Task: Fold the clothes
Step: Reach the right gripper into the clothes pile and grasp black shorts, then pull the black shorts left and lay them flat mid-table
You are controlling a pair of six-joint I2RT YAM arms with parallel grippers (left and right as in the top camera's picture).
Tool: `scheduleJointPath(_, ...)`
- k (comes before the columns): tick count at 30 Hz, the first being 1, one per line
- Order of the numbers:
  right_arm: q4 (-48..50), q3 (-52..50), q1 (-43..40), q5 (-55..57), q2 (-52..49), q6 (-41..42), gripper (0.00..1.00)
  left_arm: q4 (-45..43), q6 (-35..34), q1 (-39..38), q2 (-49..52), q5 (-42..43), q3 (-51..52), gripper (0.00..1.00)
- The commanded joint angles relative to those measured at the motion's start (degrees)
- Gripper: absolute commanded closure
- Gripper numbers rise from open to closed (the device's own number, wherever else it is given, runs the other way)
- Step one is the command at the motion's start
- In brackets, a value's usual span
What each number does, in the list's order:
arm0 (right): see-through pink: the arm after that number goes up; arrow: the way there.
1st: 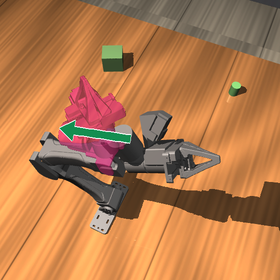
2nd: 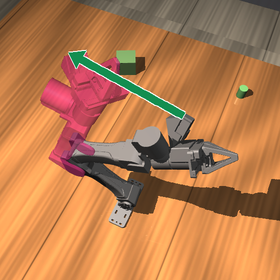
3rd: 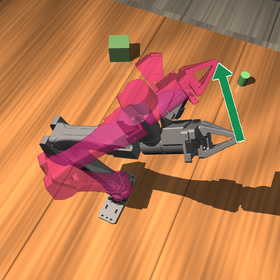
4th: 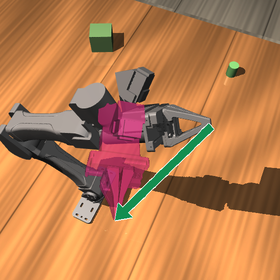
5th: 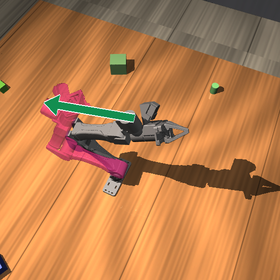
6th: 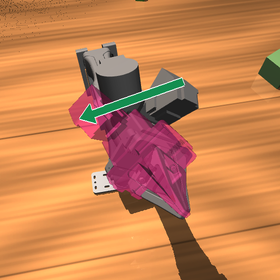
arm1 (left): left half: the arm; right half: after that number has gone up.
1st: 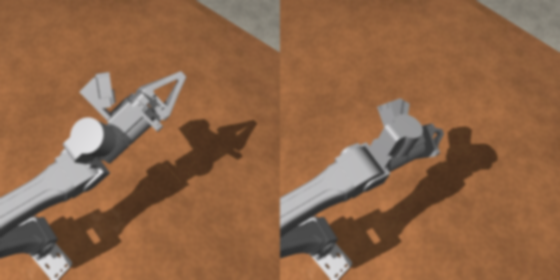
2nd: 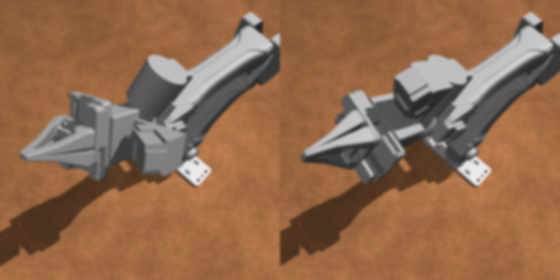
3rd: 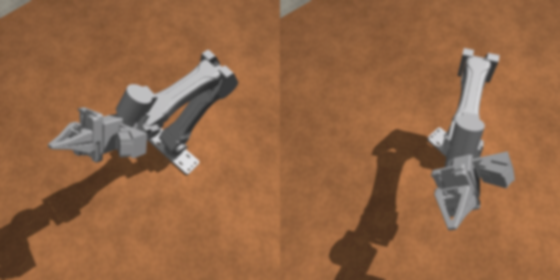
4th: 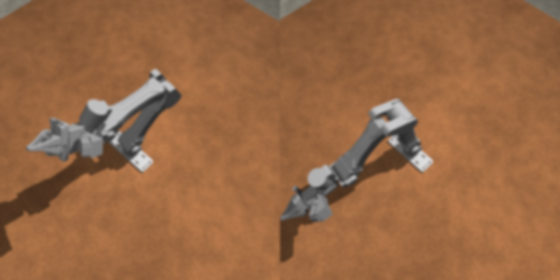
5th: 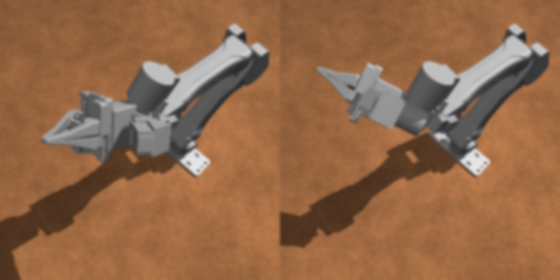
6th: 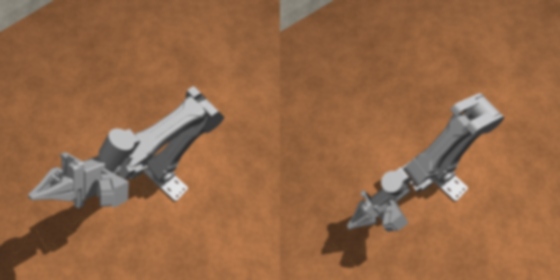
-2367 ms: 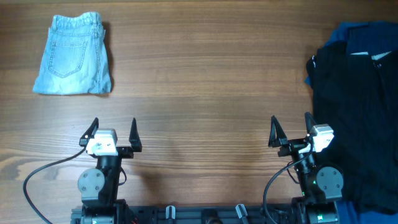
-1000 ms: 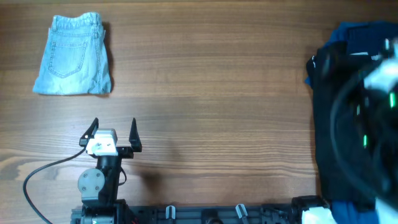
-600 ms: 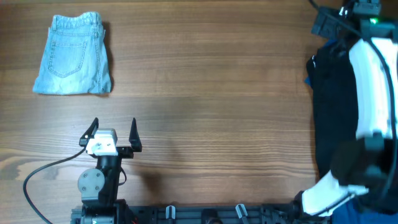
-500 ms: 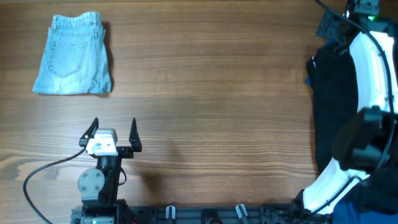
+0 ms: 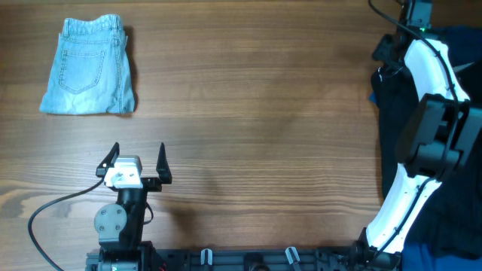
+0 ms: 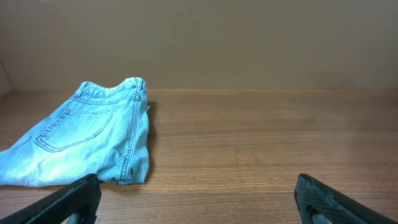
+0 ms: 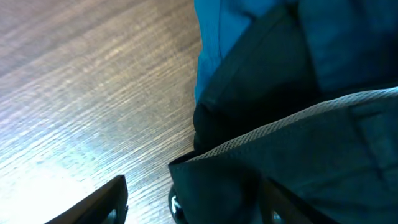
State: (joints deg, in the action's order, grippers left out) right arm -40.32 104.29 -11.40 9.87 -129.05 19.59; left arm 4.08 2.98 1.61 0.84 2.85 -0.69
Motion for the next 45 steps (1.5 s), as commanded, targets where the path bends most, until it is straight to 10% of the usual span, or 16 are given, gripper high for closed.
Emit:
scheduleJointPath(1, 0.57, -0.17, 0.35, -0.9, -2.82, 1.55, 0.3, 0.09, 1.29, -0.22, -0.46, 0.26, 0.35, 0.0)
scheduleJointPath(5, 1.09, -0.09, 0.46, -0.87, -3.04, 1.53, 0.36, 0.07, 1.29, -0.22, -0.46, 0.26, 0.35, 0.0)
scheduleJointPath(9, 0.57, 0.07, 0.46, -0.9, -2.05, 1.53, 0.86, 0.07, 1.29, -0.22, -0.46, 0.26, 0.35, 0.0)
scheduleJointPath(14, 0.48, 0.07, 0.44, -0.68, -1.62, 1.01, 0.96, 0.09, 1.29, -0.22, -0.46, 0.26, 0.35, 0.0)
scheduleJointPath(30, -3.61, 0.24, 7.72, -17.68, 16.11, -6.67, 0.96, 0.07, 1.29, -0.22, -0.46, 0.26, 0.35, 0.0)
scheduleJointPath(45, 12.33, -0.15, 52.76, -20.0, 3.54, -4.83, 0.96, 0.09, 1.29, -0.22, -0.46, 0.26, 0.35, 0.0)
